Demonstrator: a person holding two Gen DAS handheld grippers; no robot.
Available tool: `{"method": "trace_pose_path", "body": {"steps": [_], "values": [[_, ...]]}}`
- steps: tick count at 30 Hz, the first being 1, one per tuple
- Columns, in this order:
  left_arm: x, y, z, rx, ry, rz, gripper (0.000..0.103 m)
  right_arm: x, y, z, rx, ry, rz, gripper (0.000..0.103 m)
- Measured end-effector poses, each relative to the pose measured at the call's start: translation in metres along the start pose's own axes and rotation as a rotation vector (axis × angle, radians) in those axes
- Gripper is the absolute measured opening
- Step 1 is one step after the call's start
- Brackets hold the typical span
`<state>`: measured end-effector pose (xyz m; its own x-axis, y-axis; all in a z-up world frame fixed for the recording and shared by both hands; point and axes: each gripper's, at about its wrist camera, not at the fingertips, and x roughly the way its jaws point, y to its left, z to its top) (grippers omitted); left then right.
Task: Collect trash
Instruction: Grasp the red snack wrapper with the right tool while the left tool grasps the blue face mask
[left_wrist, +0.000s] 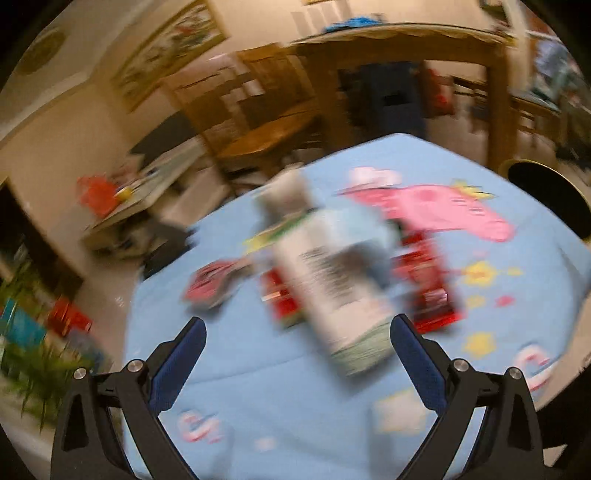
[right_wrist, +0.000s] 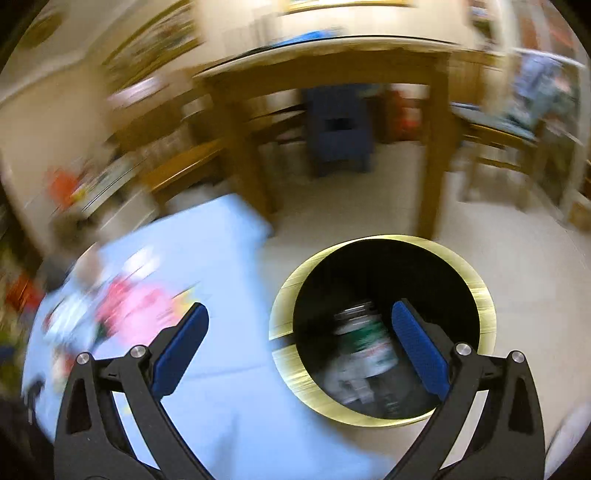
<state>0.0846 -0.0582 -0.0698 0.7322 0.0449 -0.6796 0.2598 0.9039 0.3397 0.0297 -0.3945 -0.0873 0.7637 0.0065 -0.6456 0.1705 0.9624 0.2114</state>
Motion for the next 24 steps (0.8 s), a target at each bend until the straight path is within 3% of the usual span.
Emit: {"method": "trace_pose_path", "body": {"steps": [4, 9, 13, 14, 16, 19, 24], "values": [[-0.002, 0.045, -0.017, -0.086, -0.007, 0.037, 0.096, 0.014, 0.120, -0.028, -0.184, 0.086, 0.190, 0.097], [-0.001, 0.069, -0.025, -0.152, -0.006, 0.007, 0.096, 0.024, 0.207, -0.031, -0.313, 0.110, 0.248, 0.096], [0.004, 0.081, -0.039, -0.198, 0.008, -0.030, 0.096, 0.052, 0.222, -0.041, -0.333, 0.199, 0.200, 0.067], [0.004, 0.082, -0.043, -0.207, 0.014, -0.040, 0.096, 0.059, 0.220, -0.044, -0.322, 0.229, 0.206, 0.043], [0.002, 0.084, -0.047, -0.225, 0.013, -0.058, 0.096, 0.063, 0.215, -0.048, -0.276, 0.254, 0.267, 0.014], [-0.003, 0.083, -0.044, -0.236, -0.009, -0.094, 0.096, 0.041, 0.198, -0.040, -0.254, 0.170, 0.287, 0.013], [0.001, 0.061, -0.015, -0.241, -0.020, -0.268, 0.096, 0.012, 0.160, -0.012, -0.230, 0.095, 0.297, 0.013]]}}
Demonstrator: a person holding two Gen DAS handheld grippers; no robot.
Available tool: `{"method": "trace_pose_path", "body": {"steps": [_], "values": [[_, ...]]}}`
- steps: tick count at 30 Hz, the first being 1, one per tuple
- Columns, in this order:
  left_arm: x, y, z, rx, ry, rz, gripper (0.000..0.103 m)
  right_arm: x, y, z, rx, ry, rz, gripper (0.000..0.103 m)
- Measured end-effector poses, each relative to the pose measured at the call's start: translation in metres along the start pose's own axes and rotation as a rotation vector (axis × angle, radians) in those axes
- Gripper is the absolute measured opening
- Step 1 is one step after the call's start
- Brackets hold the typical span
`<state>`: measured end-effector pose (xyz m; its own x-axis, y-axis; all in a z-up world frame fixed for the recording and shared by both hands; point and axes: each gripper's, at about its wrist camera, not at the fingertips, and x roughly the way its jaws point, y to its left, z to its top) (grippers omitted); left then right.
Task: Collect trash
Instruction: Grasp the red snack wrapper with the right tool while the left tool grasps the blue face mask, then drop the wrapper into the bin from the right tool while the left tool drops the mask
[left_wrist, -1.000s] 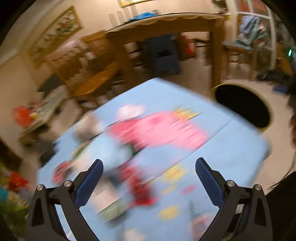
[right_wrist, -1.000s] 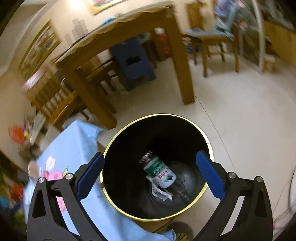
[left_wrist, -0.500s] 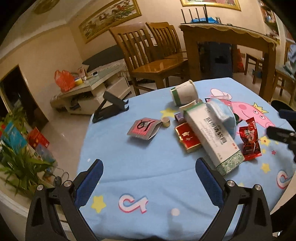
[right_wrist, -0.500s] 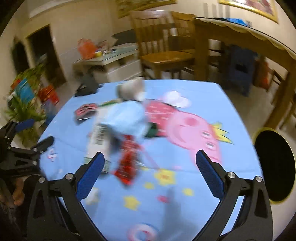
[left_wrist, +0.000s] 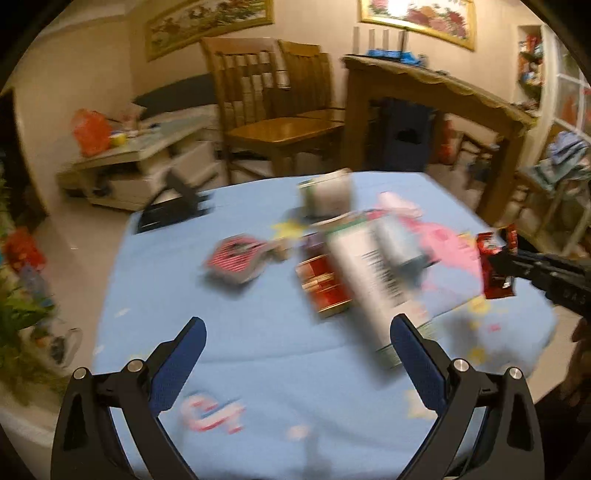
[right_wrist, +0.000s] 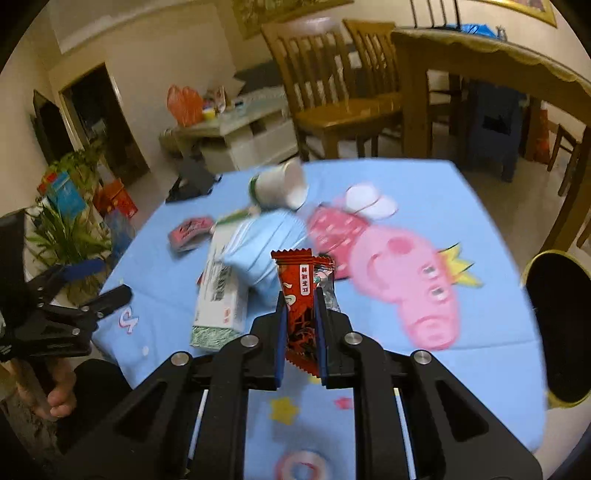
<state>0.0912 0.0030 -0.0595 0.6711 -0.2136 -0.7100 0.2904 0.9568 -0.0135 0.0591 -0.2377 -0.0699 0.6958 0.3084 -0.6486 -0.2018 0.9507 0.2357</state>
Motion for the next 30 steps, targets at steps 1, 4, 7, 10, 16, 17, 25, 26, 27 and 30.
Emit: {"method": "trace_pose_path", "body": {"steps": [1, 4, 7, 10, 16, 17, 25, 26, 27, 30], "values": [[0.005, -0.011, 0.007, 0.007, 0.005, -0.033, 0.096, -0.005, -0.007, -0.001, 0.003, -0.004, -0.004, 0.013], [0.028, -0.043, 0.026, 0.038, 0.045, -0.081, 0.096, -0.013, -0.037, -0.008, 0.040, -0.003, -0.016, 0.014], [0.054, -0.068, 0.038, 0.058, 0.081, -0.095, 0.096, -0.015, -0.064, -0.020, 0.098, -0.006, 0.006, 0.015], [0.077, -0.085, 0.046, 0.082, 0.117, -0.077, 0.093, -0.017, -0.088, -0.033, 0.130, -0.023, 0.036, 0.016], [0.101, -0.099, 0.049, 0.117, 0.124, -0.001, 0.031, -0.019, -0.106, -0.031, 0.171, -0.045, 0.065, 0.016], [0.100, -0.098, 0.050, 0.116, 0.121, 0.003, 0.015, -0.022, -0.102, -0.030, 0.164, -0.055, 0.068, 0.017], [0.064, -0.100, 0.043, 0.091, 0.053, 0.011, 0.009, -0.038, -0.099, -0.028, 0.162, -0.101, 0.098, 0.019], [0.053, -0.096, 0.045, 0.069, 0.030, -0.002, 0.008, -0.041, -0.102, -0.028, 0.169, -0.109, 0.098, 0.019], [0.044, -0.093, 0.047, 0.051, 0.013, -0.015, 0.008, -0.044, -0.105, -0.028, 0.178, -0.116, 0.099, 0.019], [0.012, -0.085, 0.056, 0.002, -0.062, -0.067, 0.009, -0.047, -0.110, -0.028, 0.197, -0.127, 0.099, 0.019]]}}
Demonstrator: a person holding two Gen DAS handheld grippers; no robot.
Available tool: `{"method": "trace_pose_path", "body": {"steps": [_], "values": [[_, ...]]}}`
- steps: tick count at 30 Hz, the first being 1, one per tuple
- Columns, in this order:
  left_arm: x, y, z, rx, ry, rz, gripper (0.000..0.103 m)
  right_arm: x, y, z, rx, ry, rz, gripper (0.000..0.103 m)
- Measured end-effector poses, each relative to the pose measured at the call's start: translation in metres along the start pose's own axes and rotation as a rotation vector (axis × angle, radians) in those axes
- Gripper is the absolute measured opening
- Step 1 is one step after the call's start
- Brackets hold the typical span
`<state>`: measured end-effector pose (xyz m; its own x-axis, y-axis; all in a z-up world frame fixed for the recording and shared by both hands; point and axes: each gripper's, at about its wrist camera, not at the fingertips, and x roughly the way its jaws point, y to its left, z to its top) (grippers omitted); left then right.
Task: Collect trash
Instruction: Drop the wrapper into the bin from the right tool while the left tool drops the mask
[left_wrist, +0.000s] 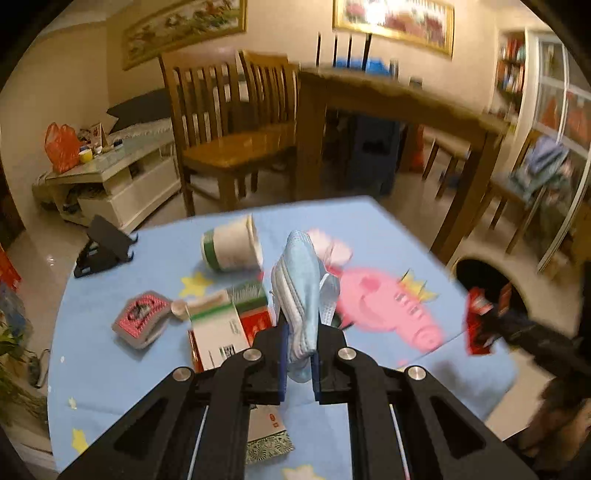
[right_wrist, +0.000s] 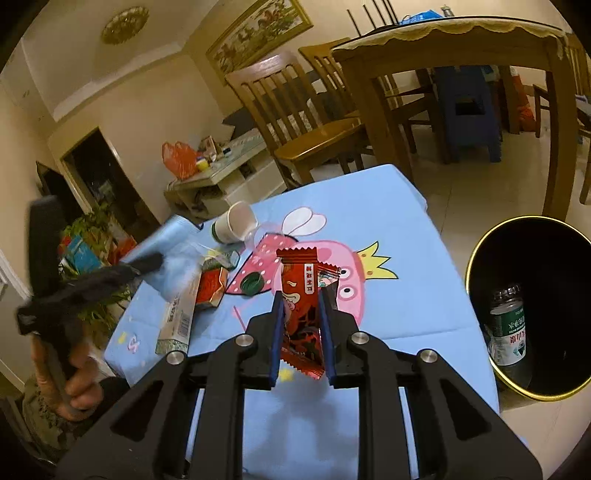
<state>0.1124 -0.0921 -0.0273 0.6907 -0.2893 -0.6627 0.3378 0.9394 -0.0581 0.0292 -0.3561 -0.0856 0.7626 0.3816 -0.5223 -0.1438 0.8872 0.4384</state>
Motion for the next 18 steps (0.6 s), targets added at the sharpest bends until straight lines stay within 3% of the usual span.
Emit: {"method": "trace_pose_path", "body": {"steps": [2, 8, 11, 15, 18], "values": [[-0.011, -0.002, 0.004, -0.001, -0.022, -0.002, 0.009, 0.001, -0.001, 0.000, 0.007, 0.005, -0.009, 0.019], [0.004, -0.031, -0.012, 0.073, 0.042, 0.037, 0.009, 0.012, -0.009, -0.007, 0.047, 0.048, -0.071, 0.019], [0.005, -0.048, -0.012, 0.107, 0.049, 0.034, 0.009, 0.004, -0.014, -0.005, 0.069, 0.015, -0.091, 0.019], [-0.006, -0.073, 0.000, 0.148, -0.001, 0.023, 0.009, -0.019, -0.024, 0.003, 0.102, -0.079, -0.131, 0.019], [-0.007, -0.096, 0.005, 0.184, -0.014, 0.007, 0.009, -0.028, -0.044, 0.005, 0.158, -0.089, -0.156, 0.019]]}}
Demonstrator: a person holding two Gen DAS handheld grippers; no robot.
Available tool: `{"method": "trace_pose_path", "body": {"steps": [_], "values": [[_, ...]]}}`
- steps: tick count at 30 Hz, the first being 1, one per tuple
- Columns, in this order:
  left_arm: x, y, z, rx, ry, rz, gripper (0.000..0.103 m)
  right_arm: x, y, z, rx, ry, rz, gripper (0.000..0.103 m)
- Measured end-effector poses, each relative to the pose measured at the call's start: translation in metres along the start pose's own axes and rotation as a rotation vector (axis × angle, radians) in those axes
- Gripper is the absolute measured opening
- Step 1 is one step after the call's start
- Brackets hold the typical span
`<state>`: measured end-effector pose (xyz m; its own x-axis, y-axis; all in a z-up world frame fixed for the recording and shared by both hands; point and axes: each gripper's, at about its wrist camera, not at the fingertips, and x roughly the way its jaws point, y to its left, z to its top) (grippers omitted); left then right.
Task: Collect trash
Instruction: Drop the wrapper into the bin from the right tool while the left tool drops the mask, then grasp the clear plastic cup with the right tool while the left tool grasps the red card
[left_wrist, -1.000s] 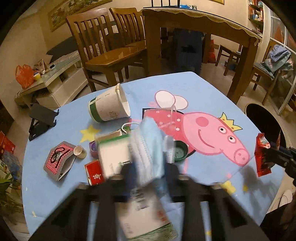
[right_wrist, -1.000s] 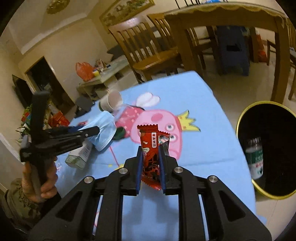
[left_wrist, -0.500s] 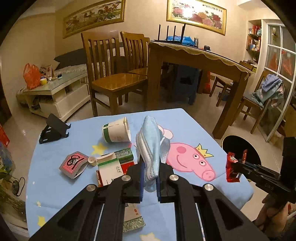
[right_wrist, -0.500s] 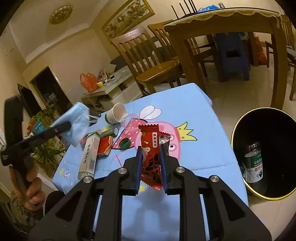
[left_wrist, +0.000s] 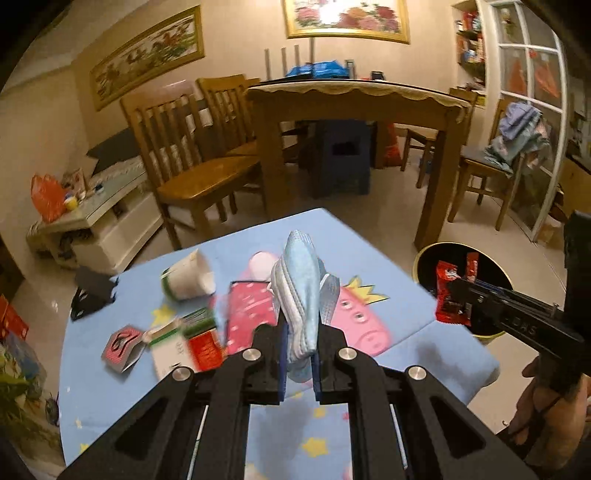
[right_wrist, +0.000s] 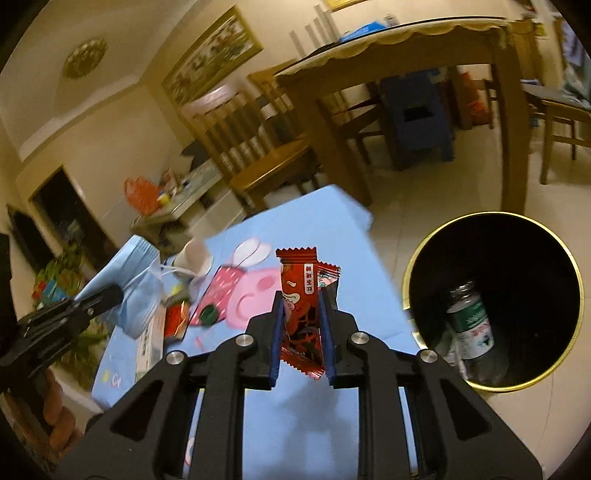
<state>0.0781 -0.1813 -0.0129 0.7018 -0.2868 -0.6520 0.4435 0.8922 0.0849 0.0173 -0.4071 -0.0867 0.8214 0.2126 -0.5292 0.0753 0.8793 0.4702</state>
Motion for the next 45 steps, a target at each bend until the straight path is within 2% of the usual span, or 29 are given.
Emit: {"method": "trace_pose_path", "body": {"steps": [3, 5, 9, 12, 13, 14, 15, 16, 20, 25, 27, 28, 29, 32, 37, 39, 41, 44, 45], "values": [[0.010, -0.024, 0.003, 0.027, 0.033, -0.032, 0.009, 0.002, -0.028, 0.005, 0.073, 0.034, -0.046, 0.019], [0.014, -0.040, 0.006, 0.050, 0.048, -0.056, 0.009, -0.006, -0.048, 0.013, 0.106, 0.006, -0.086, 0.019], [0.014, -0.069, 0.018, 0.100, 0.027, -0.103, 0.009, -0.028, -0.077, 0.035, 0.123, -0.072, -0.170, 0.019], [0.023, -0.093, 0.029, 0.122, 0.028, -0.153, 0.009, -0.022, -0.101, 0.047, 0.142, -0.044, -0.248, 0.021], [0.029, -0.103, 0.033, 0.130, 0.032, -0.168, 0.009, -0.016, -0.108, 0.048, 0.146, -0.018, -0.267, 0.034], [0.034, -0.109, 0.036, 0.138, 0.034, -0.181, 0.009, -0.011, -0.116, 0.048, 0.162, 0.005, -0.292, 0.069], [0.041, -0.120, 0.040, 0.152, 0.035, -0.196, 0.009, -0.009, -0.125, 0.047, 0.191, 0.023, -0.330, 0.087], [0.045, -0.127, 0.042, 0.162, 0.032, -0.197, 0.009, -0.011, -0.129, 0.047, 0.199, 0.016, -0.341, 0.095], [0.072, -0.156, 0.052, 0.188, 0.058, -0.237, 0.009, -0.036, -0.140, 0.051, 0.218, -0.089, -0.373, 0.095], [0.111, -0.180, 0.064, 0.185, 0.104, -0.281, 0.013, -0.081, -0.170, 0.046, 0.359, -0.245, -0.422, 0.095], [0.125, -0.190, 0.066, 0.190, 0.124, -0.311, 0.027, -0.098, -0.181, 0.044, 0.413, -0.309, -0.432, 0.096], [0.135, -0.197, 0.068, 0.196, 0.142, -0.331, 0.047, -0.104, -0.185, 0.042, 0.430, -0.331, -0.432, 0.096], [0.141, -0.202, 0.068, 0.200, 0.153, -0.339, 0.060, -0.111, -0.189, 0.041, 0.440, -0.349, -0.432, 0.096], [0.150, -0.211, 0.064, 0.213, 0.168, -0.334, 0.060, -0.123, -0.187, 0.040, 0.436, -0.383, -0.433, 0.096], [0.149, -0.193, 0.050, 0.187, 0.209, -0.324, 0.061, -0.117, -0.174, 0.042, 0.389, -0.366, -0.433, 0.097], [0.140, -0.178, 0.045, 0.172, 0.207, -0.309, 0.067, -0.111, -0.164, 0.046, 0.362, -0.344, -0.415, 0.097], [0.121, -0.151, 0.037, 0.153, 0.185, -0.270, 0.082, -0.100, -0.148, 0.049, 0.307, -0.318, -0.394, 0.097], [0.094, -0.105, 0.026, 0.125, 0.147, -0.196, 0.092, -0.075, -0.111, 0.053, 0.168, -0.256, -0.344, 0.097], [0.085, -0.088, 0.021, 0.115, 0.137, -0.169, 0.094, -0.060, -0.091, 0.053, 0.087, -0.213, -0.301, 0.097]]}}
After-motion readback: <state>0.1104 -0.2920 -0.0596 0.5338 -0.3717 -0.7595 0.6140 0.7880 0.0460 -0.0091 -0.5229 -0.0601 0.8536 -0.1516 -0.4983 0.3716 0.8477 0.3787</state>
